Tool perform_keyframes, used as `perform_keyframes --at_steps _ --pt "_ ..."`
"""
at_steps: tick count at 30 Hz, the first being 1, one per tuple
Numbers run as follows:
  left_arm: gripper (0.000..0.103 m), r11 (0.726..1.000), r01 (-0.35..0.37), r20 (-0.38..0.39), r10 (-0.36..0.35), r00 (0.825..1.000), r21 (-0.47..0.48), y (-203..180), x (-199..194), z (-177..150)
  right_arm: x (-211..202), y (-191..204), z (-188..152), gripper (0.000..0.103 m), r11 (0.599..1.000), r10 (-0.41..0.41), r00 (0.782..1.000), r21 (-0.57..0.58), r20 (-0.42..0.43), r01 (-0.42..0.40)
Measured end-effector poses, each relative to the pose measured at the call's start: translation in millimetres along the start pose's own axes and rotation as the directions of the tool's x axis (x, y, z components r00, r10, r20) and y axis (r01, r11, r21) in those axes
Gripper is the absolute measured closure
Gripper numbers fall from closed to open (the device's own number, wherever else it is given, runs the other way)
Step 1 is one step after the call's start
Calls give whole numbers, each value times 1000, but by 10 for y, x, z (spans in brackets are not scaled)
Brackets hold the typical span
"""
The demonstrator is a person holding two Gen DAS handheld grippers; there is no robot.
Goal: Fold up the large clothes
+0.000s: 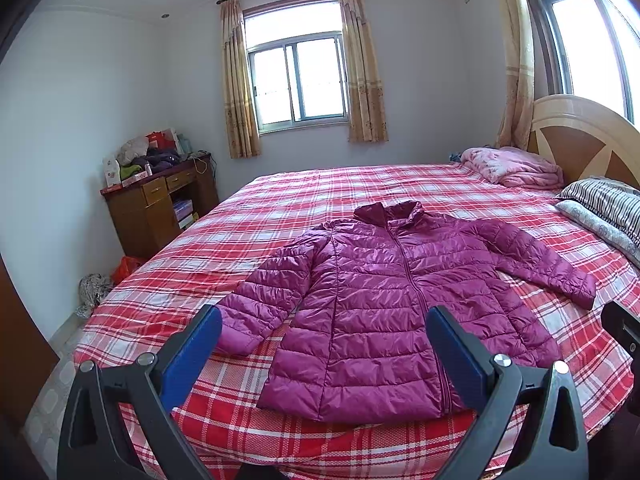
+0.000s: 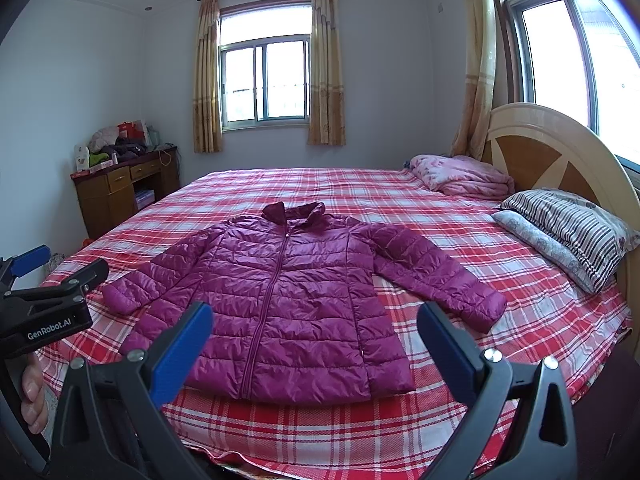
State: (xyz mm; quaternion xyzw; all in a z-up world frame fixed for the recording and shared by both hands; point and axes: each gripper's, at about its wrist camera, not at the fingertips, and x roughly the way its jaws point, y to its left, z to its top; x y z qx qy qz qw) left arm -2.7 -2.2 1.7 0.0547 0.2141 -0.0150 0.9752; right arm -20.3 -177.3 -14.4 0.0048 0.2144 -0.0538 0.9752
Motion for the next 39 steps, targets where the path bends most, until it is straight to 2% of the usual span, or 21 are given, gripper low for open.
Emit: perform_keyframes --at_steps 39 --pt "1 1000 -9 -2 9 1000 -29 92 5 64 23 102 -75 0 1000 18 1000 -9 -22 -18"
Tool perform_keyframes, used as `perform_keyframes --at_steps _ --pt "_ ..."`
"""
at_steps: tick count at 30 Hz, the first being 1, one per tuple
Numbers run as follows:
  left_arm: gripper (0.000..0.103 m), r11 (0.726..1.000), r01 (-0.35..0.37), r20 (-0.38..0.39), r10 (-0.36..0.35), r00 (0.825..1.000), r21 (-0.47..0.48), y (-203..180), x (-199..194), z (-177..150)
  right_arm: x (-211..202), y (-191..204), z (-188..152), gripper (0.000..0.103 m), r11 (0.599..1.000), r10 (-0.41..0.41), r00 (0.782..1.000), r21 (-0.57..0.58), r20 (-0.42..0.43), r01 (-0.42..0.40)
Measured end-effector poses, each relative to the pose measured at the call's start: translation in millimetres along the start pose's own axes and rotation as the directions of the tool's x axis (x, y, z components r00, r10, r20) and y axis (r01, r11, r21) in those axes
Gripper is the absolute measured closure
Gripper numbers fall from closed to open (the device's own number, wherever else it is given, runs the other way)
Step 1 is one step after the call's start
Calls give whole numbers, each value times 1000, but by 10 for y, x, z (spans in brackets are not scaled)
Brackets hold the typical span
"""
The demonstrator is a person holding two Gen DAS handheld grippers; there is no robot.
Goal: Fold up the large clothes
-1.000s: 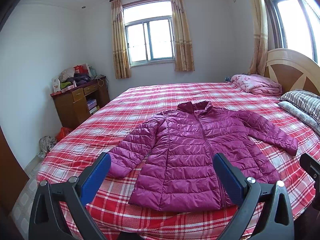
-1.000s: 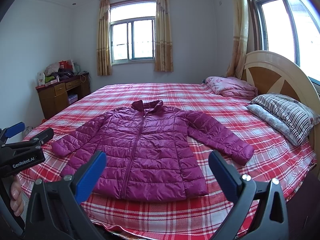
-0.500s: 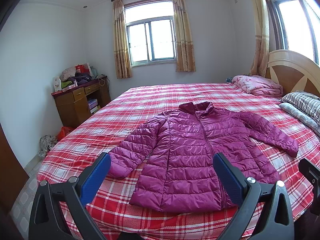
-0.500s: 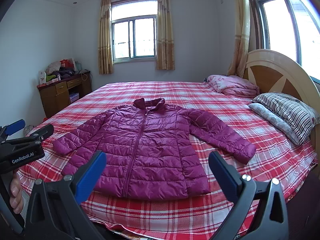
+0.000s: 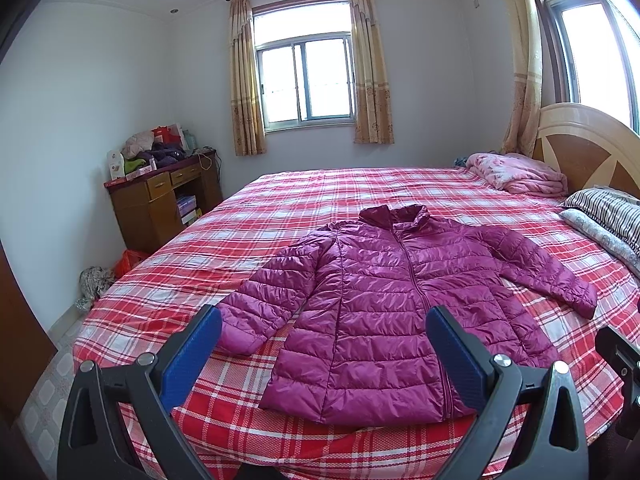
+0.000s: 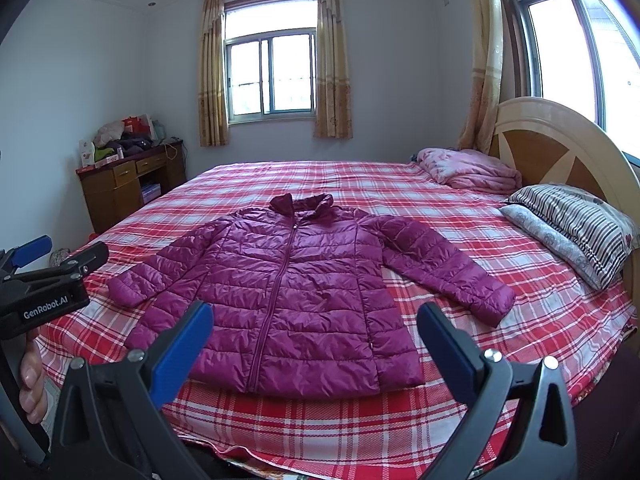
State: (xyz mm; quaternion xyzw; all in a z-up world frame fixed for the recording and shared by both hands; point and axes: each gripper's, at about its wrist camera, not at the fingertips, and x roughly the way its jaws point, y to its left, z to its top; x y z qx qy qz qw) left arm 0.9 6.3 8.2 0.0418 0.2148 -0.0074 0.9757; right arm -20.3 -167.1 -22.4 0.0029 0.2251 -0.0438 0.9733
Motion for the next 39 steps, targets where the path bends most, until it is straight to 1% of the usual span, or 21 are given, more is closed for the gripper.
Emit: perform_keyframes --at_steps 24,29,32,34,36,39 --pt "1 1000 -1 -8 1 1000 0 11 27 -23 25 22 -27 0 1000 6 1000 5 -11 -6" --pt "1 1000 5 -35 -5 999 0 1 146 -73 124 -18 -75 0 1000 13 999 13 -32 -13" --pt "1 1000 19 -55 -19 998 -4 8 268 -114 248 -174 -87 0 999 27 998 46 -59 -25" --pt "1 999 35 -73 -35 997 -3 5 379 -145 352 -302 -115 0 997 21 997 70 -69 -16" --pt "1 999 37 -87 -37 996 -1 0 503 -174 474 -453 -148 0 996 -14 996 87 -86 22" --pt "1 1000 26 -110 -26 994 0 12 778 -205 710 -786 -199 0 986 -50 991 150 -128 69"
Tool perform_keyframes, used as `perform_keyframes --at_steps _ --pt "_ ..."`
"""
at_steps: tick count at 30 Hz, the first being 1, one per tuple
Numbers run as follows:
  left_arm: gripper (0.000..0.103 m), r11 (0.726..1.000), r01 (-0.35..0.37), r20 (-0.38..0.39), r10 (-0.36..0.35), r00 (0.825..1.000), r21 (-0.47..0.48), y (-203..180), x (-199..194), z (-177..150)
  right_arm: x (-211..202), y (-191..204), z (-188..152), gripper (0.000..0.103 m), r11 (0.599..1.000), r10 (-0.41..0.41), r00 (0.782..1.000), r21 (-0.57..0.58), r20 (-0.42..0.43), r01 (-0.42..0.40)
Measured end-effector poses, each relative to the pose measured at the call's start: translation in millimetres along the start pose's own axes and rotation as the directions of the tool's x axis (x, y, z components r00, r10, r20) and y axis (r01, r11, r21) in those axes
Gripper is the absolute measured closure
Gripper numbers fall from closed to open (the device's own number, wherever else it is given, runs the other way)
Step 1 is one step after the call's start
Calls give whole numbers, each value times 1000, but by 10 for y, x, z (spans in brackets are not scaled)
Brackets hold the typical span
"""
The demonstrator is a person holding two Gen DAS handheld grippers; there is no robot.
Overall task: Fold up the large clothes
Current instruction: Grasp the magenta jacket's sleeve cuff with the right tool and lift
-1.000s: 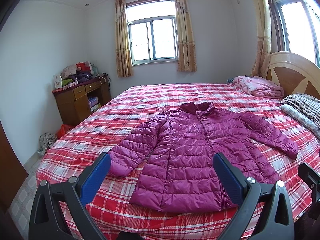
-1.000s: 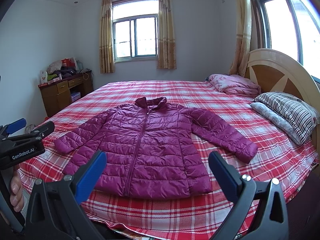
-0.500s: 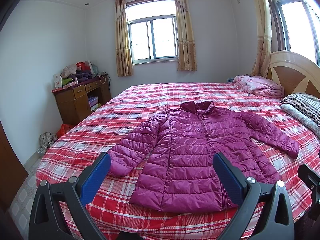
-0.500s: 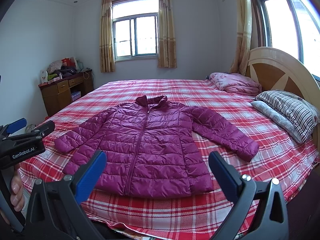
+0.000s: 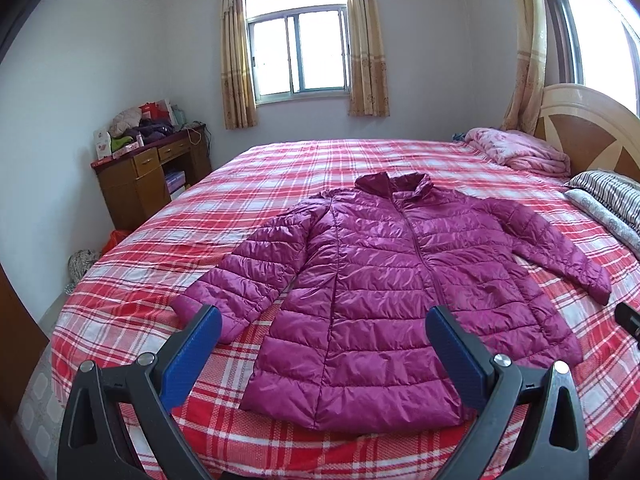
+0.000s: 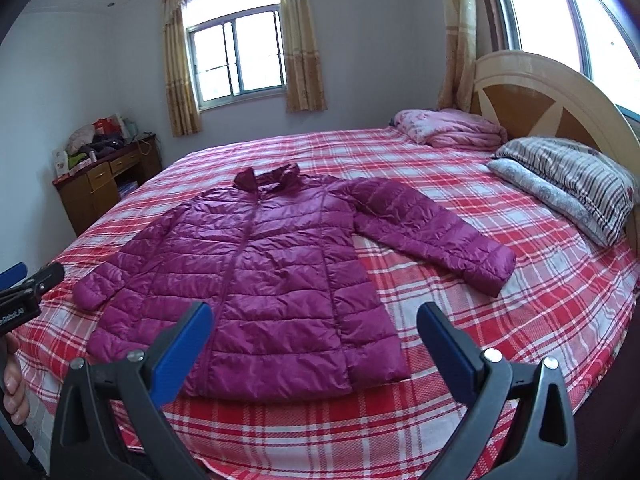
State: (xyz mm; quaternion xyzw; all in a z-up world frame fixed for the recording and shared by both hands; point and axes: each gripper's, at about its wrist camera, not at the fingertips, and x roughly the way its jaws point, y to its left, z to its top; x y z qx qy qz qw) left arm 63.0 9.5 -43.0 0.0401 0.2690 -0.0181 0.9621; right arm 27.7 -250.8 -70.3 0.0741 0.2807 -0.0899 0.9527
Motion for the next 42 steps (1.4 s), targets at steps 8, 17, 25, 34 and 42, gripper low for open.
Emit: perform_keyframes --at_steps 8,17,25,34,42 --pt "1 998 -59 -30 59 998 21 5 815 142 571 -921 135 5 971 -94 992 210 -86 110" --pt "1 990 -133 -66 136 988 46 -51 1826 284 1351 -1976 209 24 872 -167 959 421 -227 252" --pt "1 983 -181 -121 185 975 41 37 2435 441 1720 -2206 225 52 864 -185 945 413 -271 287" --pt "1 979 -203 -159 200 967 -3 304 2669 521 1583 -2270 541 88 887 -266 939 327 -217 327" --pt "1 981 -190 -159 182 970 -39 465 2695 580 1298 -1537 1362 90 931 -355 935 101 21 352"
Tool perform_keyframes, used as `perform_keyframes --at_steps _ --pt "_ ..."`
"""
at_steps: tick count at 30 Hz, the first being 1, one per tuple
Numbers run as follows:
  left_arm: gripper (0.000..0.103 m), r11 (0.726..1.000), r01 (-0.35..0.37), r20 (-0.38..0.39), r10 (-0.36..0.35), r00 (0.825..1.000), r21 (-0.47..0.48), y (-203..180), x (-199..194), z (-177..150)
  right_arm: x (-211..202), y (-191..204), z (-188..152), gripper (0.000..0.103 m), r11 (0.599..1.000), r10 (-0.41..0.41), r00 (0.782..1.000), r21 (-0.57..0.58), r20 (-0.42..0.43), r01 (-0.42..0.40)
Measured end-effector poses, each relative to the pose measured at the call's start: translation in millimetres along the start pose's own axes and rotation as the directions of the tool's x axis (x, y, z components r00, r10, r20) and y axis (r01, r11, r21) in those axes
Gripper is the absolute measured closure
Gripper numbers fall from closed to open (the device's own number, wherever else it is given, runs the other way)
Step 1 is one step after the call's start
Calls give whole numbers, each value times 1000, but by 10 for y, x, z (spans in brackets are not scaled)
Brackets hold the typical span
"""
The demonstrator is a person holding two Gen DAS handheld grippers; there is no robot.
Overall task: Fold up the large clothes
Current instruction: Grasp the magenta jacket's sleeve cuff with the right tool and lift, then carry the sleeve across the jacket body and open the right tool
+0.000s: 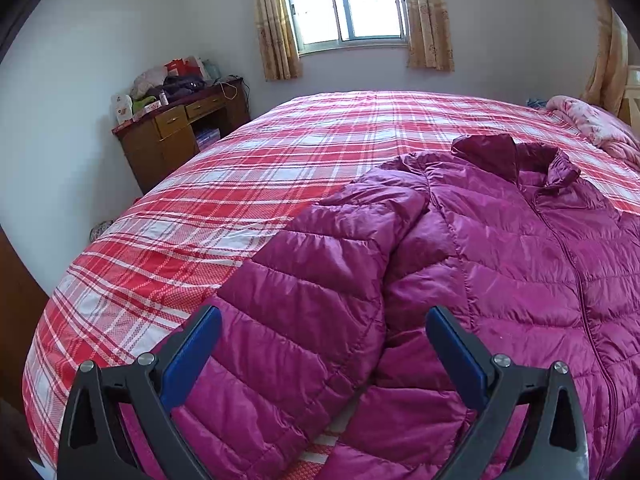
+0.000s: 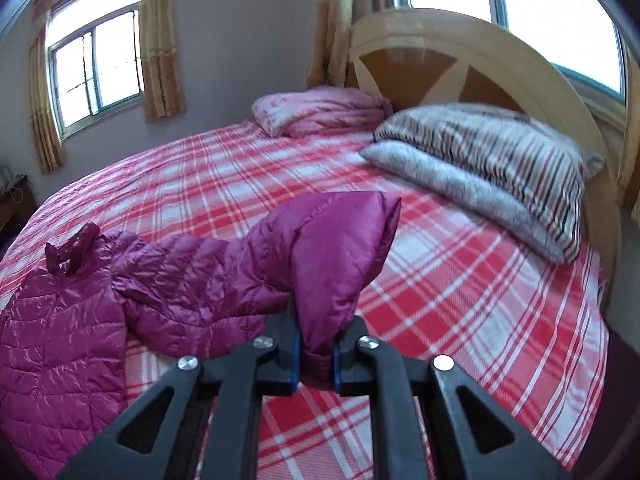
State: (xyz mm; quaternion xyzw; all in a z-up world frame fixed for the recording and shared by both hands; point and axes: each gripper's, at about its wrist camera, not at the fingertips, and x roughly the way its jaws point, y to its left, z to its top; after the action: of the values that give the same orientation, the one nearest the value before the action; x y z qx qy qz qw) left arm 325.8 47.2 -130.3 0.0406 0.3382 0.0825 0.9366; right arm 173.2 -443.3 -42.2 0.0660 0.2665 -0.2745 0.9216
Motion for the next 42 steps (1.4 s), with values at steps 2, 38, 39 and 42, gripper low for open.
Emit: perform_keyframes --at_steps 2,38,39,42 --pt "1 1000 0 3 0 1000 -7 44 1 21 -89 226 134 90 999 18 999 -52 42 -16" --pt "1 979 -149 -71 140 988 -137 1127 455 -20 -70 3570 -706 90 634 322 946 -735 -34 -242" --pt "1 979 -153 -78 143 987 -137 1134 480 -23 -21 3623 -772 90 624 321 946 -740 -51 -251" --pt "1 978 -152 -86 141 986 -140 1138 509 -30 71 3720 -906 90 609 317 944 -744 -91 -276"
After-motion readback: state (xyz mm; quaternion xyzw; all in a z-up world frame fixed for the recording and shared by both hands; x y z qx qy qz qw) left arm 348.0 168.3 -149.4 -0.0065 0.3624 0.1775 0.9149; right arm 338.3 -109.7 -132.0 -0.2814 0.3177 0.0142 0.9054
